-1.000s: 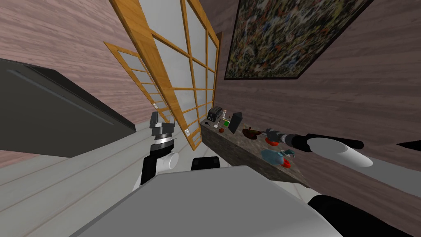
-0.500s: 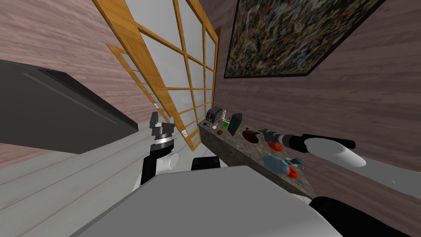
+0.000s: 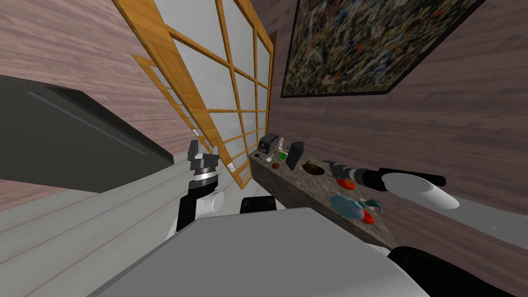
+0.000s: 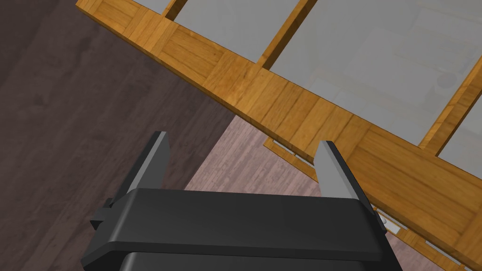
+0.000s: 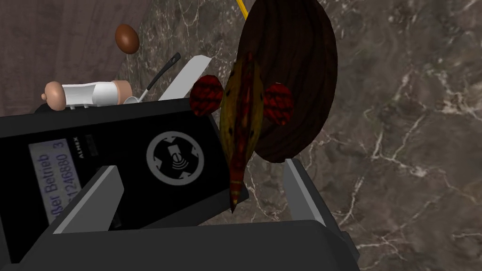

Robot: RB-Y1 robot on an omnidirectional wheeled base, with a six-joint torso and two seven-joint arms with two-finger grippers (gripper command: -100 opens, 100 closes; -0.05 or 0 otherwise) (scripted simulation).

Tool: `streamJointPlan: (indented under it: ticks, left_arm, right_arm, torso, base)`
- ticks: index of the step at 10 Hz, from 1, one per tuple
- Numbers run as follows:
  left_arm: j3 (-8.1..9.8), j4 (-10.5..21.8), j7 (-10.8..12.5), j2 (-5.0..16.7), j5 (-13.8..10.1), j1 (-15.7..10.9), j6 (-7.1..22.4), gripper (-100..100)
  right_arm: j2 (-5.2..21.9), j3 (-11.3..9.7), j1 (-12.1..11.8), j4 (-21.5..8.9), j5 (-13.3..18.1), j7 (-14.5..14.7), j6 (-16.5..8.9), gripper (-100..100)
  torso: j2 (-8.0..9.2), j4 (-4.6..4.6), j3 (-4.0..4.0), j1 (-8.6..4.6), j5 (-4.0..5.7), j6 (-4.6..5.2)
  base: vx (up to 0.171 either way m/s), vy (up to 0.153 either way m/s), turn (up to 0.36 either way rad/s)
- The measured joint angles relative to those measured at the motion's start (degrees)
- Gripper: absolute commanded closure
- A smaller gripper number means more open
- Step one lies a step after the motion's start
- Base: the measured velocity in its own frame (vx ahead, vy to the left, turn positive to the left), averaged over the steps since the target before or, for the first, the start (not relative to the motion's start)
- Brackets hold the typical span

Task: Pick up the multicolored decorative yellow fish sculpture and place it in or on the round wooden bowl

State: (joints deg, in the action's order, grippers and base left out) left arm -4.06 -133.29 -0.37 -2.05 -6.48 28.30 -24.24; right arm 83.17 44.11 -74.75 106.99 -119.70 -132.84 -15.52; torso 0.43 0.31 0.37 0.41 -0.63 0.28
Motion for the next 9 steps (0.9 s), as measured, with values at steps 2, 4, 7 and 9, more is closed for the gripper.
streamJointPlan:
  ticks: [2,4,7,9]
  left_arm:
    - [0.0,0.0,0.0,0.0,0.0,0.0,0.0,0]
    - [0.0,0.0,0.0,0.0,0.0,0.0,0.0,0]
    - [0.0,0.0,0.0,0.0,0.0,0.0,0.0,0]
    - [0.0,0.0,0.0,0.0,0.0,0.0,0.0,0]
  right_arm:
    - [1.5,2.0,-0.7,-0.5,-0.4,-1.0,-1.0,-100]
    - [2.7,4.5,-1.7,-0.8,-0.7,-2.1,-2.5,-100]
    - [4.8,8.6,-3.2,-1.4,-1.3,-3.9,-5.1,-100]
    - [4.8,8.8,-3.2,-1.5,-1.3,-4.1,-5.2,0]
  torso:
    - [-0.03,0.0,-0.01,-0.02,0.0,0.01]
    - [-0.04,-0.01,-0.02,-0.02,0.0,0.0]
    - [-0.04,-0.01,-0.02,-0.01,0.0,0.0]
    - [-0.01,0.0,0.0,0.0,0.01,0.0]
  base:
    - [0.01,-0.007,-0.066]
    - [0.008,-0.007,-0.062]
    - [0.007,-0.004,-0.044]
    - [0.0,0.0,0.0]
